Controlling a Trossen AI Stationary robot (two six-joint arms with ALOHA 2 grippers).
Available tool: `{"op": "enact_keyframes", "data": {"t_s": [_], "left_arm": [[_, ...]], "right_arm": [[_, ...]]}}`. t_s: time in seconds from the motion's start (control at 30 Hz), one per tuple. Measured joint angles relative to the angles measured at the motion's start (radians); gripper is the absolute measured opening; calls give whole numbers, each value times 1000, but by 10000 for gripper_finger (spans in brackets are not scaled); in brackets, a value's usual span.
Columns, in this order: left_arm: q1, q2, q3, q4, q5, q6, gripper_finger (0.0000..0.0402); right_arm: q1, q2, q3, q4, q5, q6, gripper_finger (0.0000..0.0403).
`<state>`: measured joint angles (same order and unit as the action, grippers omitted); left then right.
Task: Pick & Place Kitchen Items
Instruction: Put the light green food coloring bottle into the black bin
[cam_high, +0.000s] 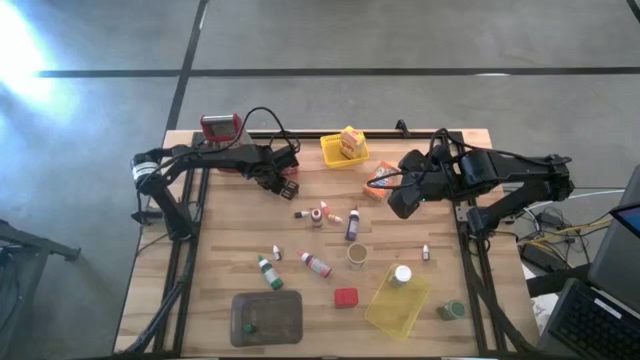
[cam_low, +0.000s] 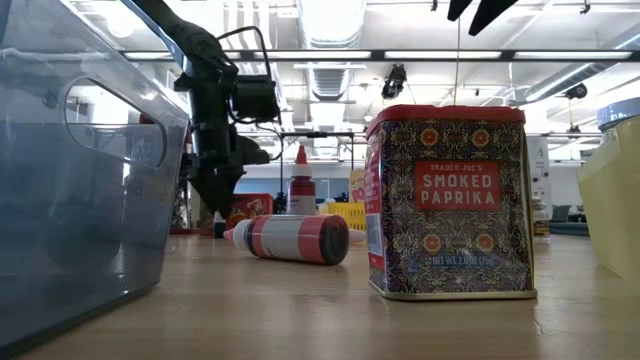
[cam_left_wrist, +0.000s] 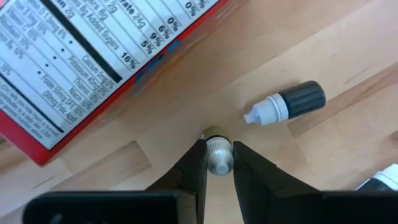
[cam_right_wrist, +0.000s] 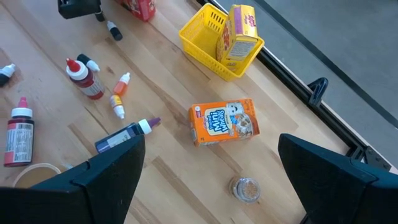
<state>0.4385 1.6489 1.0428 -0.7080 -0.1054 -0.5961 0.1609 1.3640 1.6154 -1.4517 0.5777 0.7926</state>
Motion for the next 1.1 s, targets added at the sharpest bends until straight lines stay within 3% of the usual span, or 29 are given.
{"op": "enact_keyframes", "data": {"t_s": [0.3,0.47,0.67,0.87,1.1], "left_arm": [[-2,-63,2,-48,113,154,66],[-29,-166,17,-152,174,235,66],[-99,-333,19,-153,280,286,65],[-263,-481,19,-121,408,449,65],[-557,-565,18,-16,372,819,65]], "right_arm": [[0,0,0,0,0,0,364],[0,0,0,2,0,0,364],[0,0,0,5,0,0,364],[0,0,0,22,0,0,364],[0,0,0,25,0,0,364]]}}
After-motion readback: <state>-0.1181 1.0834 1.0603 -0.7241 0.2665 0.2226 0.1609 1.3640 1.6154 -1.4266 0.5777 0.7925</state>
